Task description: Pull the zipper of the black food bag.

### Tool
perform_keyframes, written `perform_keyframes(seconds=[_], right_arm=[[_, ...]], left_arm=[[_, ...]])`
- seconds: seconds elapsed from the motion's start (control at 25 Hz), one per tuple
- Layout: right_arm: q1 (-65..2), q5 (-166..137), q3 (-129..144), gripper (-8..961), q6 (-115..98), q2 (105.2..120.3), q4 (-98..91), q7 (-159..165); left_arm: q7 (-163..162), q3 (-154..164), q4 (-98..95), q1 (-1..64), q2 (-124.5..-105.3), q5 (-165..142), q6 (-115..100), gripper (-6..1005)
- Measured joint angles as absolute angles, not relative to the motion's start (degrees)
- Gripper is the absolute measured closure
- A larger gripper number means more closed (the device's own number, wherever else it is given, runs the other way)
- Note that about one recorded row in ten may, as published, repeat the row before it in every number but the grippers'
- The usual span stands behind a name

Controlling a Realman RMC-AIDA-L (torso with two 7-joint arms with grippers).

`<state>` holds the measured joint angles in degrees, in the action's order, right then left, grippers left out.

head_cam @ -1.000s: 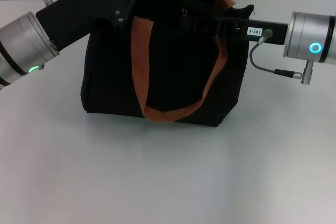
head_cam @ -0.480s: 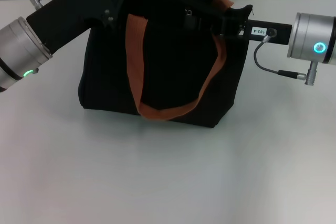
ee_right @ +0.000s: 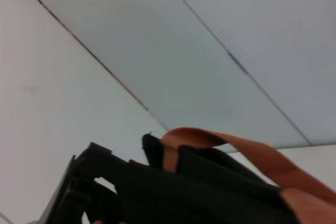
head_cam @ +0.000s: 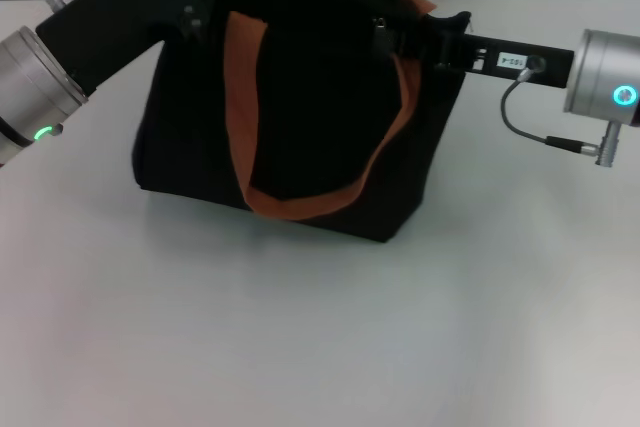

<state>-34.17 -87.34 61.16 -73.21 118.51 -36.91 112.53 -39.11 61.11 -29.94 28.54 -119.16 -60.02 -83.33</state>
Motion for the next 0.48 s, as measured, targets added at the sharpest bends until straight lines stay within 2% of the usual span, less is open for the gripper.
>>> perform_keyframes(seconds=[0.32,0.48], right_arm=[[-30.8,-86.9,58.1,957,-74.2,118.41,-38.2,112.1],[-28.9,-83.4,51.6,957,-79.3,118.97,-37.7,106.6]], left_arm=[[-39.1,61.0,-29.9,28.5,-119.03,-58.5,-82.0,990],[-39.1,61.3,-29.8,28.9,-119.14,-58.4,-80.3,990]])
